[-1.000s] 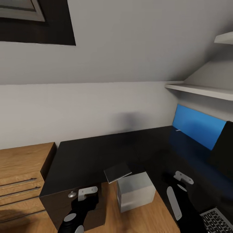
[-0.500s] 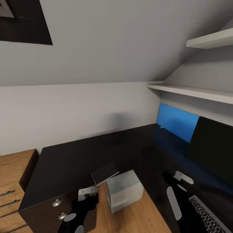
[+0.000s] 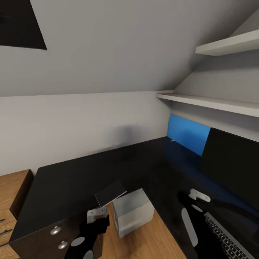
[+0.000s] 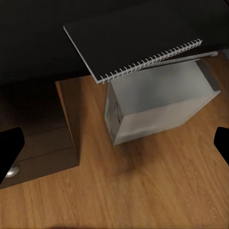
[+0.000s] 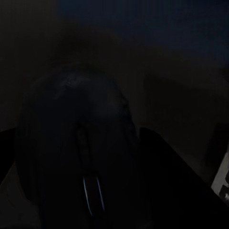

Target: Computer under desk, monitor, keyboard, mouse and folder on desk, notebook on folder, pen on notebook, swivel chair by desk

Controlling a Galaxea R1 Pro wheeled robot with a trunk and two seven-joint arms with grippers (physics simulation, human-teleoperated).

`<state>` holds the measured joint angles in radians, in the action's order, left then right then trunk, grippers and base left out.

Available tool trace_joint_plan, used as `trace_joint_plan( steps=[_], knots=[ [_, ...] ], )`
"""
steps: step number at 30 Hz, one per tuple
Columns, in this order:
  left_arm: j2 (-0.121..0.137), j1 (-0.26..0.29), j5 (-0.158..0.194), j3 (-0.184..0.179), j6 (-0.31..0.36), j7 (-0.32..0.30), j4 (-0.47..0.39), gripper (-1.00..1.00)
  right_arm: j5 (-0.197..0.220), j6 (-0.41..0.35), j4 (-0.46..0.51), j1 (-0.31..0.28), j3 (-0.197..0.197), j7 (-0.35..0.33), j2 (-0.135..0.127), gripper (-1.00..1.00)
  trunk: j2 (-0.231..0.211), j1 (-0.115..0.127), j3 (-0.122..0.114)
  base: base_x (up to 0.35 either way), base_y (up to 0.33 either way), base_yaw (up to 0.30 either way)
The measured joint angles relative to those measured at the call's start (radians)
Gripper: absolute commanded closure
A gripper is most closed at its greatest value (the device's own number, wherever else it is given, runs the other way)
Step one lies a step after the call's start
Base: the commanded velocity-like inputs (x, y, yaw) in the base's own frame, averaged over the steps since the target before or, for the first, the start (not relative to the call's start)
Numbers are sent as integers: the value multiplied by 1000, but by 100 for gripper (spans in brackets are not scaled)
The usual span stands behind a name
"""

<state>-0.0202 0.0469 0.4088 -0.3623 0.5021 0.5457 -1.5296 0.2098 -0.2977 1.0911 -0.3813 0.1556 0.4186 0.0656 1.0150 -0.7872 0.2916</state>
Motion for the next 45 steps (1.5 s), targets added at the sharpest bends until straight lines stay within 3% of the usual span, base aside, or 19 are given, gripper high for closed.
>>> trace_joint_plan(
  steps=[6, 9, 25, 34, 38, 45],
  knots=[
    [0, 0, 0, 0, 0, 0, -1, -100, -101, -3, -74, -4, -7, 3, 0, 100, 0, 0, 0, 0, 0, 0],
    [0, 1, 0, 0, 1, 0, -1, -100, -121, -5, -114, -8, -7, 4, 0, 100, 0, 0, 0, 0, 0, 0],
    [-3, 0, 4, 1, 2, 0, -34, -100, -151, -7, -215, -31, -8, 9, 0, 100, 0, 0, 0, 0, 0, 0],
    [-3, 0, 5, -12, 2, 0, -37, -100, -167, -5, -224, -35, -9, 10, 1, 100, 0, 0, 0, 0, 0, 0],
    [-3, 0, 5, -44, 2, 1, -38, -100, -167, -4, -224, -35, -9, 10, 1, 100, 28, -15, 12, 0, 0, 0],
    [-2, 0, 4, -52, 2, 1, -38, -100, -167, 5, -219, -35, -8, 6, 0, 100, 77, -42, 34, 0, 0, 0]
  ],
)
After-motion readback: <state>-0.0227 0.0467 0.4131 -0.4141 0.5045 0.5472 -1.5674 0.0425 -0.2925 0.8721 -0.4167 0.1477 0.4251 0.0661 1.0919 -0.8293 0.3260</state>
